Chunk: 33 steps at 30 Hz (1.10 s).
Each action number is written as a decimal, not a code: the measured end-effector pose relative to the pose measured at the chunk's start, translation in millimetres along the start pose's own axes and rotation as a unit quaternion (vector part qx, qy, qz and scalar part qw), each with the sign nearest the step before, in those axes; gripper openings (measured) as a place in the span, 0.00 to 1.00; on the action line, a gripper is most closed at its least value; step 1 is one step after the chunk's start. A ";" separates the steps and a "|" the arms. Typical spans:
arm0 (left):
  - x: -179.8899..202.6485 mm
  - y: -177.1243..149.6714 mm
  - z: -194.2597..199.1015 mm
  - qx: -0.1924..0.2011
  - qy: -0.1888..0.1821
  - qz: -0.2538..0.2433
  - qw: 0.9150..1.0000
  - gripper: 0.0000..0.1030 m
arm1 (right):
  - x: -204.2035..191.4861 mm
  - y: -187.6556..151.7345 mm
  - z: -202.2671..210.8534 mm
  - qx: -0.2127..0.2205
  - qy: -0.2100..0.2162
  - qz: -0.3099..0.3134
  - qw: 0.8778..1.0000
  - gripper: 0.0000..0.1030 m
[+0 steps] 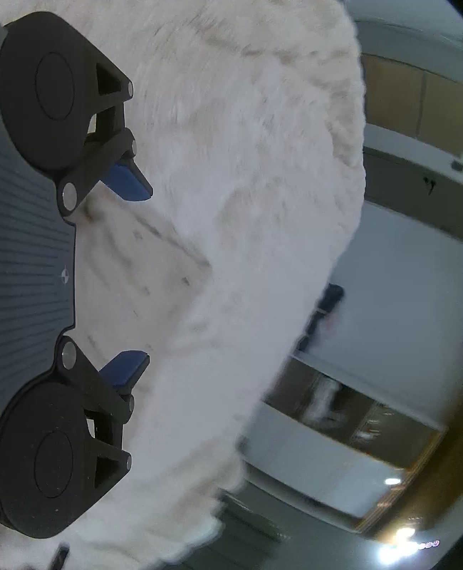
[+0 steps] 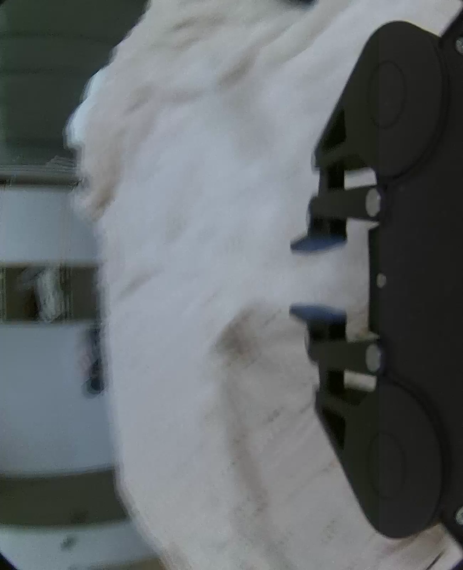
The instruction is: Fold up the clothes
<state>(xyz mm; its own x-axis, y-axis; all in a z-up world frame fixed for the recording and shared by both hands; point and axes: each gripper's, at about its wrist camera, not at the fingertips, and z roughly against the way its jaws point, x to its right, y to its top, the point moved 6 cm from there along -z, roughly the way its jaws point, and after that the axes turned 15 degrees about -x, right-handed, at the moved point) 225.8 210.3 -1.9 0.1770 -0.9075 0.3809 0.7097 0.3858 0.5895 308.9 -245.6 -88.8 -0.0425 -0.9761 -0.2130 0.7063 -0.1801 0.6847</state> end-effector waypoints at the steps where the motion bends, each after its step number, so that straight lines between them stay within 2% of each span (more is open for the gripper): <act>1: 2.8 -1.0 -1.3 -0.004 -0.003 -0.001 1.000 0.86 | -0.2 11.9 -9.3 0.000 0.016 -0.010 1.000 0.52; 4: 11.2 -7.4 -10.5 -0.035 0.003 -0.030 0.999 0.86 | 7.8 33.3 -48.0 -0.027 0.016 -0.014 0.999 0.40; 6: 9.5 -13.3 -19.9 -0.047 0.006 -0.047 0.998 0.86 | 17.6 41.4 -77.9 -0.069 0.040 -0.026 0.996 0.28; 11: 10.3 -12.9 -69.9 -0.071 -0.001 -0.072 0.995 0.86 | 23.4 32.2 -114.8 -0.109 0.097 -0.034 0.989 0.26; 12: 12.2 -15.9 -81.7 -0.079 0.000 -0.074 0.994 0.86 | 23.7 26.3 -123.2 -0.120 0.104 -0.033 0.987 0.23; 13: 14.7 -20.4 -92.3 -0.089 0.003 -0.080 0.993 0.86 | 22.6 20.1 -117.1 -0.123 0.111 -0.033 0.986 0.17; 14: 15.7 -23.6 -98.5 -0.094 0.009 -0.088 0.992 0.86 | 22.2 14.0 -119.5 -0.122 0.129 -0.027 0.984 0.02; 16: 18.1 -31.2 -108.8 -0.099 0.036 -0.122 0.987 0.86 | 28.3 11.9 -118.8 -0.114 0.124 -0.035 0.985 0.02; 18: 20.5 -37.5 -112.5 -0.099 0.055 -0.146 0.983 0.86 | 42.7 24.1 -105.1 -0.099 0.141 -0.070 0.982 0.01; 19: 20.5 -39.5 -114.5 -0.098 0.064 -0.155 0.981 0.86 | 44.0 28.6 -100.5 -0.094 0.136 -0.073 0.983 0.00; 21: 18.9 -41.1 -116.8 -0.098 0.068 -0.157 0.980 0.86 | 63.3 39.3 -95.3 -0.081 0.046 -0.068 0.993 0.00; 23: 18.5 -44.0 -116.5 -0.097 0.072 -0.158 0.980 0.86 | 81.8 42.9 -94.1 -0.077 0.007 -0.076 0.994 0.00; 25: 20.5 -47.2 -115.4 -0.095 0.080 -0.164 0.979 0.87 | 86.2 44.8 -91.5 -0.072 0.053 -0.101 0.991 0.02; 27: 21.3 -49.7 -114.8 -0.094 0.084 -0.167 0.978 0.89 | 69.7 48.2 -88.3 -0.062 0.116 -0.094 0.987 0.15; 28: 21.2 -50.9 -115.4 -0.094 0.085 -0.169 0.977 0.91 | 60.6 47.1 -89.2 -0.066 0.144 -0.088 0.983 0.17; 30: 19.4 -53.1 -117.2 -0.092 0.086 -0.172 0.977 0.93 | 42.4 41.1 -98.3 -0.091 0.168 -0.076 0.979 0.24; 32: 18.3 -54.7 -118.8 -0.091 0.088 -0.176 0.976 0.95 | 27.8 30.0 -112.6 -0.126 0.171 -0.063 0.975 0.23; 33: 17.7 -54.8 -119.5 -0.091 0.088 -0.177 0.976 0.95 | 23.0 24.9 -119.7 -0.141 0.162 -0.051 0.975 0.07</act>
<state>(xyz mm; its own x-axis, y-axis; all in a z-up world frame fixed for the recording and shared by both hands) 271.5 153.3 -112.6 0.0014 -0.9993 0.0377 0.8547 0.0208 0.5188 410.1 -258.0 -160.1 0.0704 -0.8565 -0.5113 0.8778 -0.1902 0.4396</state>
